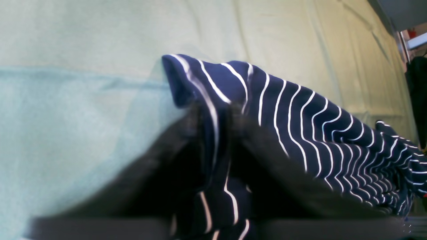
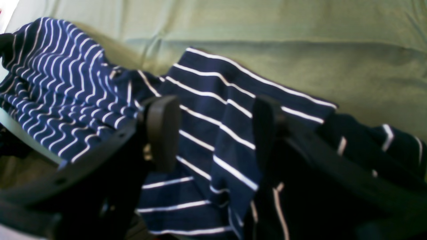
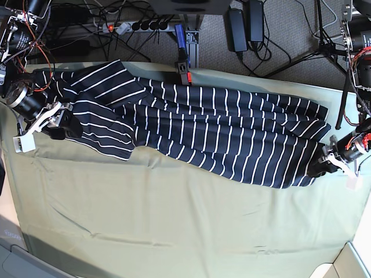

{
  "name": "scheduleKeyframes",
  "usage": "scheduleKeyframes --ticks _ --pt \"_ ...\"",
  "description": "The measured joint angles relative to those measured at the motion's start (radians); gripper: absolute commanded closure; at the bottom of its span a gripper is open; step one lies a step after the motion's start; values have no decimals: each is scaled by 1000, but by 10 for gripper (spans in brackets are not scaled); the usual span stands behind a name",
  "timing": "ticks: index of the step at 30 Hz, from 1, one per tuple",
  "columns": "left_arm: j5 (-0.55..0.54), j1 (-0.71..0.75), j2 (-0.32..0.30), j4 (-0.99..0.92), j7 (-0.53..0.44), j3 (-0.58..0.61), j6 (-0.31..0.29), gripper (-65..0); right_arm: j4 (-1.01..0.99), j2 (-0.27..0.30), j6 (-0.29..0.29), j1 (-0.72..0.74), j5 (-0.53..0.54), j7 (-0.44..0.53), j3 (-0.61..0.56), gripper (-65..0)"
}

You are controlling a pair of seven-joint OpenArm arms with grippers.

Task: Fold the T-shirt properly
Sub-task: 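Hold both ends of the striped strip and tighten the grip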

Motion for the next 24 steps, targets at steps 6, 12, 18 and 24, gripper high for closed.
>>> scheduleKeyframes --ticks 6,12,18,24 --pt "-203 9 -12 8 159 0 0 -3 0 0 0 0 -1 0 0 -32" --pt "-314 72 -75 123 250 -4 -1 -3 0 0 0 0 -22 0 0 0" --pt "-328 172 -104 266 271 -3 -4 -3 0 0 0 0 -31 4 0 0" --pt "-327 214 -126 291 272 -2 -3 -3 0 0 0 0 -34 4 0 0"
